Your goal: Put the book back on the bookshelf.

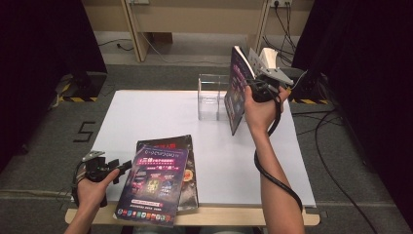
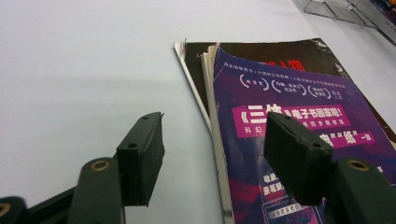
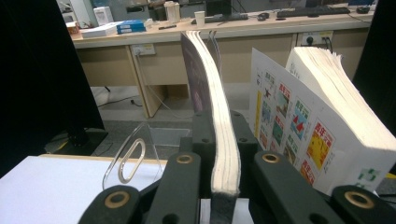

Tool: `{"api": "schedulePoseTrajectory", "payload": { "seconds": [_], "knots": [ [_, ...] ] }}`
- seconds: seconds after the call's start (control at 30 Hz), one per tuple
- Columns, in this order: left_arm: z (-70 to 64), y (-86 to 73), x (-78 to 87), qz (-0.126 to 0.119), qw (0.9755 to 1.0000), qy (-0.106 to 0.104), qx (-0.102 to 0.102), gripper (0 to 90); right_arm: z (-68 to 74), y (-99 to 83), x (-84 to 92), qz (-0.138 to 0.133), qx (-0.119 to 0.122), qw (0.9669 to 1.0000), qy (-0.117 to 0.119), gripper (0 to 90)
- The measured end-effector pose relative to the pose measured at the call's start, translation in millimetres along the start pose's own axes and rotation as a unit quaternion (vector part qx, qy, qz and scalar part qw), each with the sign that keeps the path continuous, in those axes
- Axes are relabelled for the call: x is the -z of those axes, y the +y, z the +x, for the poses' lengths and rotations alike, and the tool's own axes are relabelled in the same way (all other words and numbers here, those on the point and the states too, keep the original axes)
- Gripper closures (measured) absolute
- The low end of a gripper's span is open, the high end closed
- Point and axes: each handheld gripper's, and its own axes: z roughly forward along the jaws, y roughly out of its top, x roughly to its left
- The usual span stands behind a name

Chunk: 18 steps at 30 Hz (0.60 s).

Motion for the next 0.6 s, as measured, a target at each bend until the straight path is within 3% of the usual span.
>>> {"api": "schedulePoseTrajectory", "payload": {
  "seconds": [0.6],
  "knots": [
    [0.7, 0.4, 0.3, -0.002, 1.0000, -0.001, -0.002, 36.9, 0.3, 10.4, -24.7, -0.004, -0.005, 0.9998, -0.019, 84.4]
  ]
}}
